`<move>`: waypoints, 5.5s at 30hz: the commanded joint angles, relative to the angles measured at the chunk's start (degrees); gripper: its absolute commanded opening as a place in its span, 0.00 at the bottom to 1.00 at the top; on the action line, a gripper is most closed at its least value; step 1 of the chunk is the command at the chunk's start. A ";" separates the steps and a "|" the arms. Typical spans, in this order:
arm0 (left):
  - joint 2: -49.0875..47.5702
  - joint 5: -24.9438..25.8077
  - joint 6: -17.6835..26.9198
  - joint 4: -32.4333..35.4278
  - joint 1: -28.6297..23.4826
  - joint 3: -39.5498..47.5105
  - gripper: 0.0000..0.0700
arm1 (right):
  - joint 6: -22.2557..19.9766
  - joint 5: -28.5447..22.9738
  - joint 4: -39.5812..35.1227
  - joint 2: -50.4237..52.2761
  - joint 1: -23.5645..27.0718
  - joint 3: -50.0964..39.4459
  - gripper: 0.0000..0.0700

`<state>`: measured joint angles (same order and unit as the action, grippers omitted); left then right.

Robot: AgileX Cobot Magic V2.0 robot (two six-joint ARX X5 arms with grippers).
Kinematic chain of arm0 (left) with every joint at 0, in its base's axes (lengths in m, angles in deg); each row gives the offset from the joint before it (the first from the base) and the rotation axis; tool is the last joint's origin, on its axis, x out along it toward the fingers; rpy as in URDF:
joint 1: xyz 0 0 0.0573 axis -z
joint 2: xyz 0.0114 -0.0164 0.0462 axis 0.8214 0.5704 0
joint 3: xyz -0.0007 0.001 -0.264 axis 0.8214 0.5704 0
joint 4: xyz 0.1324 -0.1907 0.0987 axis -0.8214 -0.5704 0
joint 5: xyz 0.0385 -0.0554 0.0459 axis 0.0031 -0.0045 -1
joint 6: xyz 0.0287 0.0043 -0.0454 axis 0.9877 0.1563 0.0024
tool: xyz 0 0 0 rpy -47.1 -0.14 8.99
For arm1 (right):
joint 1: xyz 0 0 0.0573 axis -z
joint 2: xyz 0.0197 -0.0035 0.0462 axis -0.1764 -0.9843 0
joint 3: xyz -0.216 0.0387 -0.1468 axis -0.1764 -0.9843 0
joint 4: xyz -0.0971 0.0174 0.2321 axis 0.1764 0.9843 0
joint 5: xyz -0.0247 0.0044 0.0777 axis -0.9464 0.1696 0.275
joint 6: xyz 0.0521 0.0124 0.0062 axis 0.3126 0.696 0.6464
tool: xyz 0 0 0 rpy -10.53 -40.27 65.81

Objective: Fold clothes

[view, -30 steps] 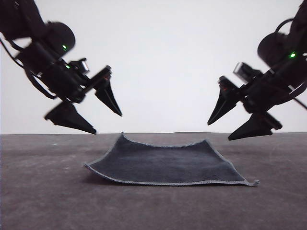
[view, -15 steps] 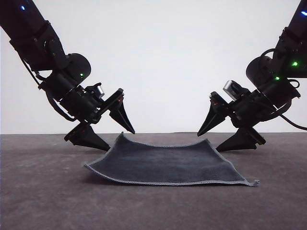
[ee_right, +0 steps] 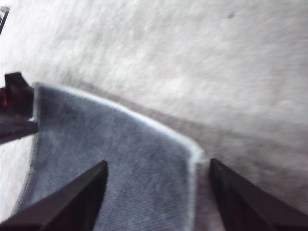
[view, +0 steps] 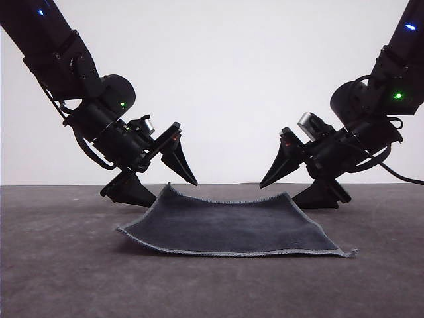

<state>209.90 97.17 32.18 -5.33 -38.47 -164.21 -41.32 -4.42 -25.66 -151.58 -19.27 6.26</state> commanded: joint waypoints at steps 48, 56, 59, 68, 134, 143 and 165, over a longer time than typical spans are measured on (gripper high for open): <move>-5.42 -1.22 11.67 -6.16 -1.01 -1.33 0.00 | -5.11 -3.09 6.40 5.93 -1.14 1.11 0.01; -7.38 -3.56 15.57 -10.18 -0.12 0.92 0.00 | -7.63 -4.91 7.94 8.57 -1.88 -1.89 0.01; -8.86 -3.88 15.63 -9.25 0.33 2.99 0.00 | -7.65 -5.71 6.30 10.44 -2.11 -4.61 0.01; -15.18 -4.64 15.49 -6.20 1.22 10.64 0.00 | -8.82 -5.84 3.81 16.46 -2.62 -13.11 0.01; -88.51 -25.60 6.40 -26.67 6.17 41.66 0.61 | -2.55 -6.24 35.55 67.40 -5.74 -30.60 0.30; -90.96 -25.57 6.56 -27.87 6.18 43.76 0.62 | 3.21 -13.63 35.01 60.90 -5.05 -30.60 0.33; -90.95 -25.57 6.55 -28.06 6.18 43.76 0.62 | 1.77 -6.42 14.68 27.09 -4.99 -30.53 0.50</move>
<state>118.71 71.68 38.63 -33.89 -32.57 -119.71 -38.97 -10.45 -11.23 -122.58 -23.97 -24.39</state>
